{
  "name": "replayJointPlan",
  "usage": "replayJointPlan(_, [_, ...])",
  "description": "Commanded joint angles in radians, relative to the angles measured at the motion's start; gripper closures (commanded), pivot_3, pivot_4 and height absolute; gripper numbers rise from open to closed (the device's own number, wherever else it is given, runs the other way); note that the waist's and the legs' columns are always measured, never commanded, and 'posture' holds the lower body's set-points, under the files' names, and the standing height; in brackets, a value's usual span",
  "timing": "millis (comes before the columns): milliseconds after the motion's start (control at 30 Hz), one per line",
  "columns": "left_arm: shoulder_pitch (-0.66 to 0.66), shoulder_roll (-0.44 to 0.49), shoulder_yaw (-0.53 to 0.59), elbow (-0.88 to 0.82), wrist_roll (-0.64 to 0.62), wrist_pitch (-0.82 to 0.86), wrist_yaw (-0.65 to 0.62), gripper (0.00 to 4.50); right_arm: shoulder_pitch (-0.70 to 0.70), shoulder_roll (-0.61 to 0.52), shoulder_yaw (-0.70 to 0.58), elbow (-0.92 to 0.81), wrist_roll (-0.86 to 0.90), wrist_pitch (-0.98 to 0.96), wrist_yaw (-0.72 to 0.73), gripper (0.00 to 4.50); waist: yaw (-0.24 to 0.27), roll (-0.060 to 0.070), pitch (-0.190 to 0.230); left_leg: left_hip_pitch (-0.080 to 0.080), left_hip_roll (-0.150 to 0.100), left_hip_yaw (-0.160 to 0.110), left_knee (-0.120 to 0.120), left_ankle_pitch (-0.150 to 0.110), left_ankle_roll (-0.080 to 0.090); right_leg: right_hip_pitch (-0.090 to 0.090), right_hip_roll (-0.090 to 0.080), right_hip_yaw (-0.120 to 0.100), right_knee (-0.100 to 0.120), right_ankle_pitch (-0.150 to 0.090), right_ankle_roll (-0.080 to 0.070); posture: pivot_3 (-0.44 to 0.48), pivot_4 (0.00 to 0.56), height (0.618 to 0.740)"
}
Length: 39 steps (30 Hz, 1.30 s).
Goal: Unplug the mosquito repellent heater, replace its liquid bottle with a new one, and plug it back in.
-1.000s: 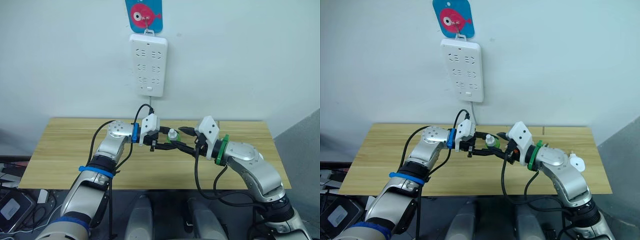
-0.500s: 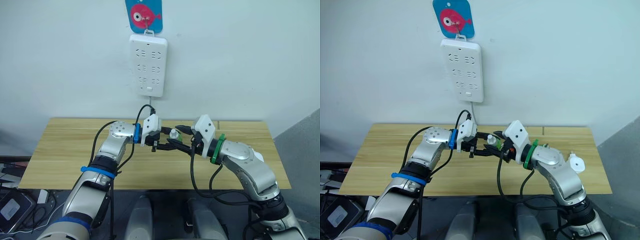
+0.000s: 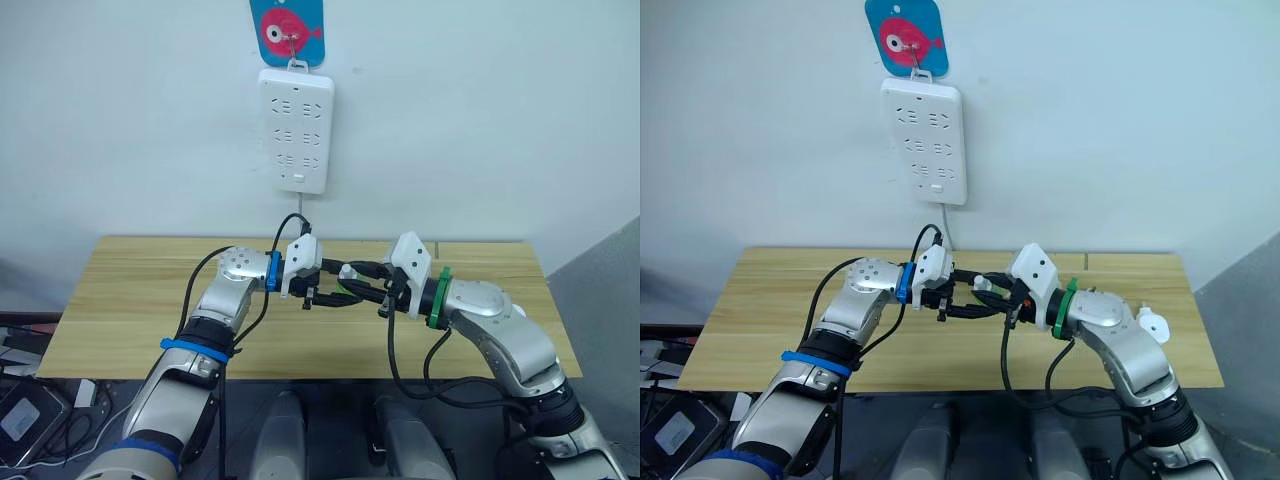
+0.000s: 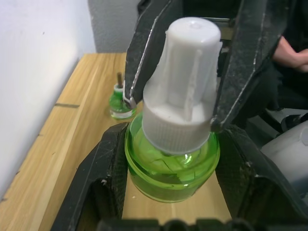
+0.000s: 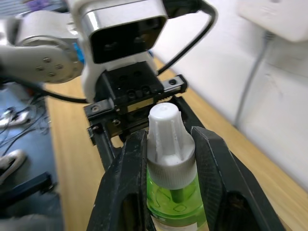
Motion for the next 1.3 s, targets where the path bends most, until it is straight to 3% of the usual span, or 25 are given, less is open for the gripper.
replayJointPlan(33, [0.056,0.028,-0.062,-0.118,-0.01,-0.006,-0.105,2.27,-0.138,-0.033,0.017,0.086,0.096,-0.084,0.282,3.5,-0.004,0.0,0.0,0.0,0.0,0.001,0.0,0.0,0.0,0.0,0.0,0.001,0.0,0.0,0.0,0.264,0.226,0.74])
replayJointPlan(200, [0.106,0.058,-0.091,-0.195,-0.017,-0.004,-0.154,2.27,-0.253,-0.04,0.076,0.321,0.049,-0.261,0.533,3.5,0.01,0.0,0.0,0.001,0.001,-0.001,-0.001,0.0,0.0,0.0,0.001,-0.002,0.0,0.0,-0.001,0.303,0.233,0.74])
replayJointPlan(367, [0.114,0.071,-0.096,-0.21,-0.02,0.001,-0.155,2.27,-0.282,-0.032,0.093,0.407,0.011,-0.37,0.613,3.5,0.027,0.0,0.0,0.0,0.001,-0.001,-0.001,0.0,0.0,0.0,0.001,-0.001,0.0,0.0,-0.001,0.314,0.242,0.74])
replayJointPlan(533, [0.105,0.069,-0.093,-0.192,-0.015,0.002,-0.135,2.27,-0.249,-0.056,0.05,0.377,0.009,-0.363,0.582,1.8,0.036,0.001,0.001,0.0,0.001,-0.001,-0.001,0.0,0.0,0.0,0.001,-0.001,0.0,0.0,-0.001,0.301,0.245,0.74])
replayJointPlan(700, [0.098,0.067,-0.089,-0.166,-0.012,-0.007,-0.133,2.27,-0.139,-0.178,-0.029,0.277,0.02,-0.33,0.557,0.04,0.047,0.001,0.001,0.0,0.0,-0.001,-0.001,0.0,0.0,0.0,0.0,-0.001,-0.001,-0.001,-0.001,0.265,0.239,0.74])
replayJointPlan(800, [0.081,0.061,-0.077,-0.137,-0.011,-0.006,-0.119,2.27,-0.05,-0.231,-0.085,0.186,0.032,-0.279,0.49,0.04,0.043,0.001,0.001,-0.001,0.0,0.0,-0.001,0.0,0.0,0.0,0.0,0.0,-0.001,-0.001,-0.001,0.248,0.238,0.74])
replayJointPlan(900, [0.055,0.042,-0.056,-0.101,-0.012,0.011,-0.075,2.27,0.016,-0.209,-0.129,0.091,0.026,-0.205,0.344,0.04,0.035,0.001,0.001,0.0,0.001,-0.001,-0.001,0.0,0.0,0.0,0.0,-0.001,-0.001,-0.001,-0.001,0.23,0.234,0.74])
replayJointPlan(1100, [0.001,0.007,-0.013,-0.026,-0.007,0.03,0.028,2.27,0.105,-0.055,-0.118,-0.079,-0.008,-0.087,0.04,0.04,0.019,0.001,0.0,0.0,0.001,-0.001,-0.001,0.0,0.0,-0.001,0.001,0.0,0.0,0.0,-0.001,0.21,0.222,0.74])
replayJointPlan(1300, [-0.013,-0.006,-0.006,-0.005,-0.003,0.028,0.056,2.27,0.08,0.09,-0.048,-0.065,-0.092,-0.079,-0.155,0.04,0.008,0.001,0.0,-0.001,0.0,-0.001,-0.001,0.0,0.0,-0.001,0.001,0.0,0.0,-0.001,-0.001,0.206,0.211,0.74])
